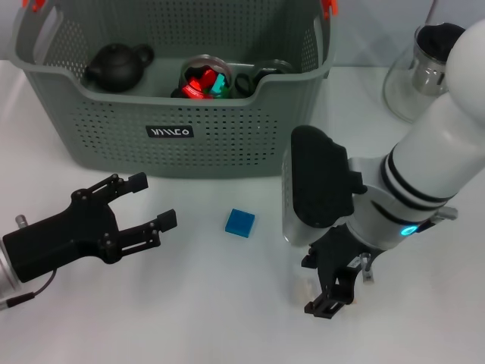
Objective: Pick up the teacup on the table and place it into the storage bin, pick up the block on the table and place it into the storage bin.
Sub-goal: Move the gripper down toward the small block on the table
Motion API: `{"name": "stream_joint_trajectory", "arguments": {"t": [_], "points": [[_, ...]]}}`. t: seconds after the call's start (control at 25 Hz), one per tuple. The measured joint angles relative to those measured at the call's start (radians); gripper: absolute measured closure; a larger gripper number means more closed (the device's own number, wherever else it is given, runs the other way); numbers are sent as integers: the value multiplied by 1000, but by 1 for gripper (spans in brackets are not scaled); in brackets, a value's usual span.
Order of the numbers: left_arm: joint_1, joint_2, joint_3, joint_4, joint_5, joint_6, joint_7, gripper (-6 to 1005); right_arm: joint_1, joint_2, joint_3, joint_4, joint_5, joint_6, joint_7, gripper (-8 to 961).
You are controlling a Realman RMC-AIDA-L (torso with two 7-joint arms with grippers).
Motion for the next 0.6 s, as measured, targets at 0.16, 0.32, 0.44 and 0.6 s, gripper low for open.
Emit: {"name": "stream_joint_trajectory", "arguments": {"t": [0.16,0.32,0.44,0.6], "points": [[0,0,0,-1,0,-1,0,126,6,2,-31,24,4,36,-4,249],[0,0,0,-1,0,-6,0,126,12,4,-42,36,18,53,-4,226],[0,-2,0,-7,0,-16,0,126,18,4,-44,45,39,57,-7,231],[-1,-2,0,-14,0,-23,-1,126,35,5,-45,76,47,57,-10,251]]}}
